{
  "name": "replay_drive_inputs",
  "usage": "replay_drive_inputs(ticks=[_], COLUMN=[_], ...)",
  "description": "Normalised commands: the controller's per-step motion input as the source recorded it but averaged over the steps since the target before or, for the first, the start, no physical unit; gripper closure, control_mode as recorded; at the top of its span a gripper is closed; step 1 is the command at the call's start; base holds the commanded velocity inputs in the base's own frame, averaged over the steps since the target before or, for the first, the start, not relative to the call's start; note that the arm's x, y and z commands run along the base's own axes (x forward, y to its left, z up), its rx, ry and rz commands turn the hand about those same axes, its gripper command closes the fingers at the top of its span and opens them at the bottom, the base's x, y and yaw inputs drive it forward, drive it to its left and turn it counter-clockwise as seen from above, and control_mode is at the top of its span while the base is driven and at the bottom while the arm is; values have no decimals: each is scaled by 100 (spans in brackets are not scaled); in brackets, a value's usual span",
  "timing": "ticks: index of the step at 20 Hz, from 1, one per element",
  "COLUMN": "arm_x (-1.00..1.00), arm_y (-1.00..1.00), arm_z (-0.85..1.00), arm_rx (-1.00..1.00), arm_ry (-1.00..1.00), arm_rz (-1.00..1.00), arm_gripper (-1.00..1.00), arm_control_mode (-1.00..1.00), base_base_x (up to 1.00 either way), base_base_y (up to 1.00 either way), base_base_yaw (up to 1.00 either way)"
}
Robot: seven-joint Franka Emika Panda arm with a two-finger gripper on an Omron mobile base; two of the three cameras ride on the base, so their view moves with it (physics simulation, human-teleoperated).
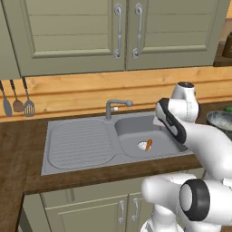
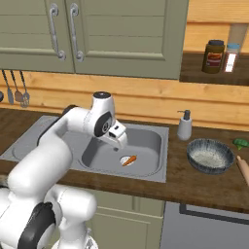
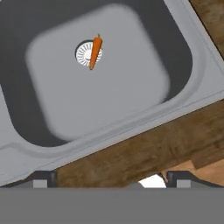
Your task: Pick the carrot from the sink and place it in the bowl. Then pick the bowl and place it in the microwave. Then close the microwave door and press the start button.
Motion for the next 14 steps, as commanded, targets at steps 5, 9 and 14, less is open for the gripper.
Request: replay_drive_inputs(ticks=[5, 9, 14], arm_x=[71, 16, 16], arm_y=[-3, 0, -1], arm_z=[-45, -72, -56], arm_rx=[5, 2, 3], arm_ry=[0, 0, 0], arm_rz=[0, 0, 0], arm_gripper=[-100, -100, -100], arm_control_mode=[-100, -100, -100], base_base_x=[0, 0, 0], base_base_y=[0, 0, 0], base_base_yaw=[0, 0, 0])
